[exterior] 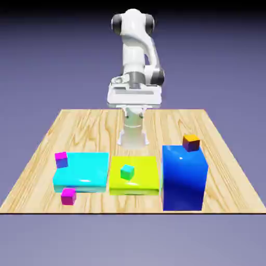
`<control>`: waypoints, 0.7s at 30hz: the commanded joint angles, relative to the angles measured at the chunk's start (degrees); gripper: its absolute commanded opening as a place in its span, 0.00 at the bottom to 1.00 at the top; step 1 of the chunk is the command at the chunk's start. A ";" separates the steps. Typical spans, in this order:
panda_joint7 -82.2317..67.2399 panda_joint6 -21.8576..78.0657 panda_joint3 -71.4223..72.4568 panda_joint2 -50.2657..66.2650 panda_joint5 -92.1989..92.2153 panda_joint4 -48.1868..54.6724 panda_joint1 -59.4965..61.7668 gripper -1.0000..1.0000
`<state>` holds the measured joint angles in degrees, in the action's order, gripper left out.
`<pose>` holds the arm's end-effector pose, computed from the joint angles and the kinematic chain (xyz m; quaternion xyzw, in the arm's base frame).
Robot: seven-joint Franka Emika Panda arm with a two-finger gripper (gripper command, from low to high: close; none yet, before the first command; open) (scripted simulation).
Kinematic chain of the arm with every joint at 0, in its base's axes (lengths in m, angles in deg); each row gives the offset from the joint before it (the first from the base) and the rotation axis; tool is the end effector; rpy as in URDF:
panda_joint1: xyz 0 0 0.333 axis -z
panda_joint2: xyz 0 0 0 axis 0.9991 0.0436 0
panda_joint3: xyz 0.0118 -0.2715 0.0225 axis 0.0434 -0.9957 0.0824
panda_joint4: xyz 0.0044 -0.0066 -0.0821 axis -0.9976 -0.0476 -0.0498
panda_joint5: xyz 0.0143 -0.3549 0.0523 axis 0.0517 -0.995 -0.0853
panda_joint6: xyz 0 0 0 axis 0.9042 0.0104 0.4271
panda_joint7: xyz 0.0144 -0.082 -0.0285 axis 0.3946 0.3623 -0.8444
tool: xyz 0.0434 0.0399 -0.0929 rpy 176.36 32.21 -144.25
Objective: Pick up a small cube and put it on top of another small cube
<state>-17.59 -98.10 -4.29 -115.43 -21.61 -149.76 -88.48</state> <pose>0.3966 -0.0043 0.4333 -0.8665 0.3362 -0.3425 0.1375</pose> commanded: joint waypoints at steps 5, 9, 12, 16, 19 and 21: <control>-5.95 6.04 -5.91 10.39 3.76 6.69 -1.19 0.50; -10.72 10.87 -10.63 18.69 6.76 12.03 -2.14 0.50; -14.29 14.49 -14.18 24.92 9.02 16.04 -2.85 0.50; -19.05 19.32 -18.90 33.23 12.02 21.39 -3.80 0.50; -22.62 22.94 -22.45 39.46 14.27 25.40 -4.51 0.50; -25.00 25.36 -24.81 43.61 15.78 28.08 -4.98 0.50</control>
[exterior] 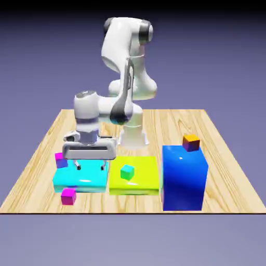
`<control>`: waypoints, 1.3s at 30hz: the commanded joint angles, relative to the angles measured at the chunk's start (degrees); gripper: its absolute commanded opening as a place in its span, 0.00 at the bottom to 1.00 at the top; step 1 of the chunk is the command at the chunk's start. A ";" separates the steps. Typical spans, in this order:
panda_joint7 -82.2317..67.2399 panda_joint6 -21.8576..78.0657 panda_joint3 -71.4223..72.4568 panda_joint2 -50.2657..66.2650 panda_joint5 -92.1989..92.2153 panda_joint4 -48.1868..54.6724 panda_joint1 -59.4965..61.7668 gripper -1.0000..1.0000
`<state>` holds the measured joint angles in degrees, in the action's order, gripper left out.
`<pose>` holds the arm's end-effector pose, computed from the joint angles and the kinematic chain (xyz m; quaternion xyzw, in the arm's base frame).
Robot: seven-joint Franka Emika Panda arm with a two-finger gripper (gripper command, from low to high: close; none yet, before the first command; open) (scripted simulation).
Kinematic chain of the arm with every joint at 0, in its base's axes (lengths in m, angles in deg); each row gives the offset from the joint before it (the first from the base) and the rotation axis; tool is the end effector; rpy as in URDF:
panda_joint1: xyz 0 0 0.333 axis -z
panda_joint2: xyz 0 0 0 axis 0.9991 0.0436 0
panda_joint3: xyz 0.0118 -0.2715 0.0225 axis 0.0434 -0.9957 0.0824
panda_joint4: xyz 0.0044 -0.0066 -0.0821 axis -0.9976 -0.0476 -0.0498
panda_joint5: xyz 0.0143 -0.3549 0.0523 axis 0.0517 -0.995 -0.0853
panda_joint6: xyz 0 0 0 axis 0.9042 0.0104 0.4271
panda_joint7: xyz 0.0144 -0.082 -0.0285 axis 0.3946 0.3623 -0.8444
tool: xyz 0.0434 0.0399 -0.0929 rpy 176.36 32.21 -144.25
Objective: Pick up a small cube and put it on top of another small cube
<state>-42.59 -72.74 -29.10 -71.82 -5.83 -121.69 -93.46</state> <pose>0.4729 -0.1828 0.2473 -0.9082 0.4156 -0.0395 0.0303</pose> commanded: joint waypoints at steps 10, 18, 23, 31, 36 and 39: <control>-10.72 10.87 -10.63 18.69 6.76 12.03 -2.13 0.50; -13.36 5.91 -6.28 24.52 10.99 12.76 1.20 0.00; -8.61 13.03 -9.41 16.30 4.03 13.75 -6.03 0.00; -11.31 24.17 5.93 -0.31 -7.32 12.13 -14.55 0.00; -13.25 31.07 15.63 -10.70 -14.30 10.93 -19.61 0.00; -14.41 35.22 21.44 -16.93 -18.48 10.21 -22.65 0.00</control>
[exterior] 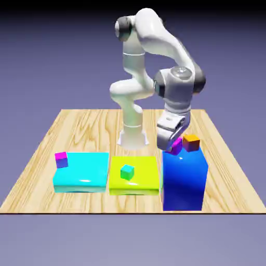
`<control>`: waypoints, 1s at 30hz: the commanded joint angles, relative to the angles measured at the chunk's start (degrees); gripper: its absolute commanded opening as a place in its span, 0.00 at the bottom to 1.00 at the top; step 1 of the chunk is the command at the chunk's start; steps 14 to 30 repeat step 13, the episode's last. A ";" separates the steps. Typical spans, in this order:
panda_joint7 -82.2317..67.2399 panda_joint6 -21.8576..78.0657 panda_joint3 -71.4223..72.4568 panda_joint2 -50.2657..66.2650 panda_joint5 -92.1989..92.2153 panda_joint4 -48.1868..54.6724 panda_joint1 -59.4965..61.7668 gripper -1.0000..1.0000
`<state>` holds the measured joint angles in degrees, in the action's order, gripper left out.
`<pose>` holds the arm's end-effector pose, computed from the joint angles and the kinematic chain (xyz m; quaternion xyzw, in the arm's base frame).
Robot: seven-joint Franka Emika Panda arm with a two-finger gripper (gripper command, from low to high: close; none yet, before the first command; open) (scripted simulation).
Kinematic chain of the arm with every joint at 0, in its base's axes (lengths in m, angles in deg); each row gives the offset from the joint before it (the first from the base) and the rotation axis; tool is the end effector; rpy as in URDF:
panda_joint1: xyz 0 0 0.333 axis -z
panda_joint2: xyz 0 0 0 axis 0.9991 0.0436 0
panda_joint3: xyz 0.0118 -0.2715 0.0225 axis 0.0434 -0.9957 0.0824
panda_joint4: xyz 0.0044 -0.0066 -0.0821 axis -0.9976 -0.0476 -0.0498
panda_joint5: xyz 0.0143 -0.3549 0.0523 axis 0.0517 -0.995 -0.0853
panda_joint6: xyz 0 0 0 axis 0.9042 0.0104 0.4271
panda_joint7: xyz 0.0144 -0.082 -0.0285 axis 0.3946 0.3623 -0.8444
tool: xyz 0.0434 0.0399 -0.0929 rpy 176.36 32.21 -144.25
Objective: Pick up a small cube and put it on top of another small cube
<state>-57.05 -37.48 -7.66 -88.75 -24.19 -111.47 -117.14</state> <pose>0.4459 0.2038 0.4029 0.9769 0.2077 -0.0460 0.0218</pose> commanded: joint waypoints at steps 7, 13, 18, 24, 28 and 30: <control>-2.24 -1.12 6.26 -5.00 -4.08 -5.46 -0.42 0.00; -2.09 -3.98 6.17 -4.25 -4.26 -7.56 -0.33 1.00; -2.09 -3.98 6.17 -4.25 -4.26 -7.56 -0.33 1.00; -2.09 -3.98 6.17 -4.25 -4.26 -7.56 -0.33 1.00; -2.09 -3.98 6.17 -4.25 -4.26 -7.56 -0.33 1.00; -2.09 -3.98 6.17 -4.25 -4.26 -7.56 -0.33 1.00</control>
